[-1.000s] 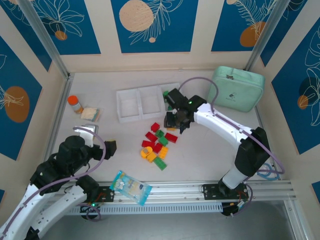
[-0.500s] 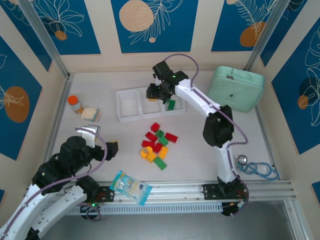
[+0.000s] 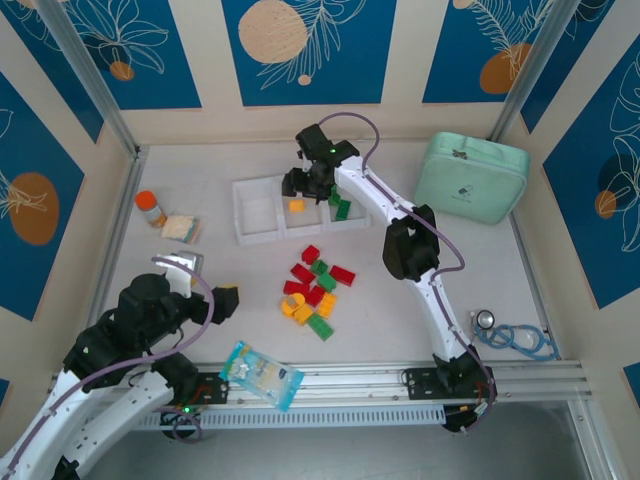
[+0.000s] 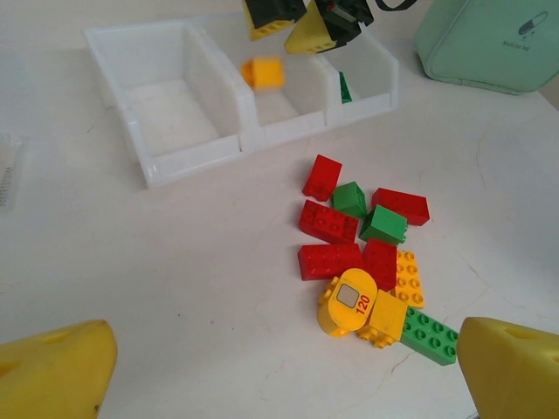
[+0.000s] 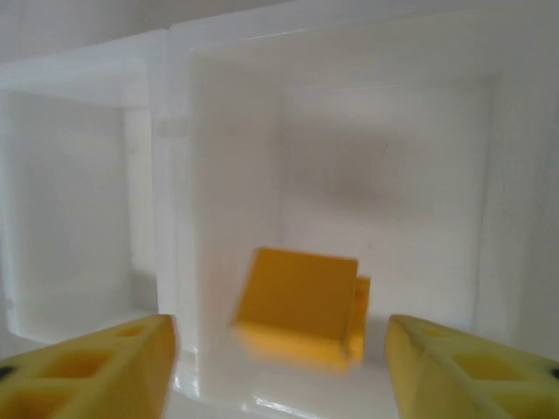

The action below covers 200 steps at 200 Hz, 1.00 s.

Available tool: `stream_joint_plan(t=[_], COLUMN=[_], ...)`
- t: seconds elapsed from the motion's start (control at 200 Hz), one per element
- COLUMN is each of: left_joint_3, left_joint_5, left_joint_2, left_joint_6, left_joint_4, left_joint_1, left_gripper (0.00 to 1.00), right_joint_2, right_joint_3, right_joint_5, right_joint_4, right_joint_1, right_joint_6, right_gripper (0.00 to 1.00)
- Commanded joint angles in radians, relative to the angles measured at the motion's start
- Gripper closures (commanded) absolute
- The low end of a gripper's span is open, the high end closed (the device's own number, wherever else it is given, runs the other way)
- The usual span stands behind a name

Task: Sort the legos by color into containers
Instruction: Place the lego in the container, then move the lego to the bottom-center of the table.

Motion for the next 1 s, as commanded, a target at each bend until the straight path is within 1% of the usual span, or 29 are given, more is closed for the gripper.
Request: stream_joint_plan(t=[0.0, 0.18, 0.29, 0.37, 0.435, 0.535, 0.595, 0.69, 0.76, 0.87, 0.995], left_joint_3=[-0.004, -0.001, 0.001, 0.002, 0.007, 0.013, 0.019, 0.028, 0.046, 0.022, -0.017], left_joint_5=[0.020, 0.008, -0.004, -0.009, -0.008, 0.017, 0.039, 0.084, 0.099, 0.137, 0.137], left_joint_2=[-0.015, -0.027, -0.023, -0.003, 0.029, 0.116, 0.179, 0.295, 0.395, 0.523, 0.615], left_joint_6=[0.015, 0.011, 0.005, 0.000, -0.009, -0.015, -0.017, -0.027, -0.070, -0.207, -0.365], left_joint_4=[0.018, 0.015, 0.007, 0.003, -0.007, -0.015, -0.021, -0.028, -0.050, -0.025, 0.063], left_joint_1=[0.006, 0.006, 0.005, 0.004, 0.005, 0.003, 0.001, -0.006, -0.011, -0.021, -0.072], left_gripper=[0.01, 0.01, 0.01, 0.01, 0.01, 0.01, 0.01, 0.00, 0.01, 0.00, 0.03], right_joint_2=[-0.019, -0.095, -0.206, -0.330, -0.461, -0.693, -0.821, -1.010, -1.139, -1.312, -1.423], right_joint_3=[0.035, 0.034, -0.048, -0.181, -0.333, -0.612, -0.759, -0.947, -1.060, -1.202, -1.329], right_joint_5=[-0.008, 0.007, 0.036, 0.076, 0.099, 0.089, 0.081, 0.067, 0.037, -0.017, -0.100], right_joint_4=[-0.032, -0.072, -0.080, -0.068, -0.035, 0.040, 0.055, 0.041, 0.025, 0.002, -0.001], right_joint_1=[0.015, 0.041, 0.071, 0.096, 0.113, 0.122, 0.112, 0.070, 0.020, -0.084, -0.186], right_joint_6=[0.009, -0.003, -0.006, -0.005, 0.005, 0.035, 0.049, 0.061, 0.059, 0.055, 0.057], right_gripper=[0.20, 0.12, 0.08, 0.04, 0.00, 0.01, 0.01, 0.01, 0.01, 0.01, 0.01])
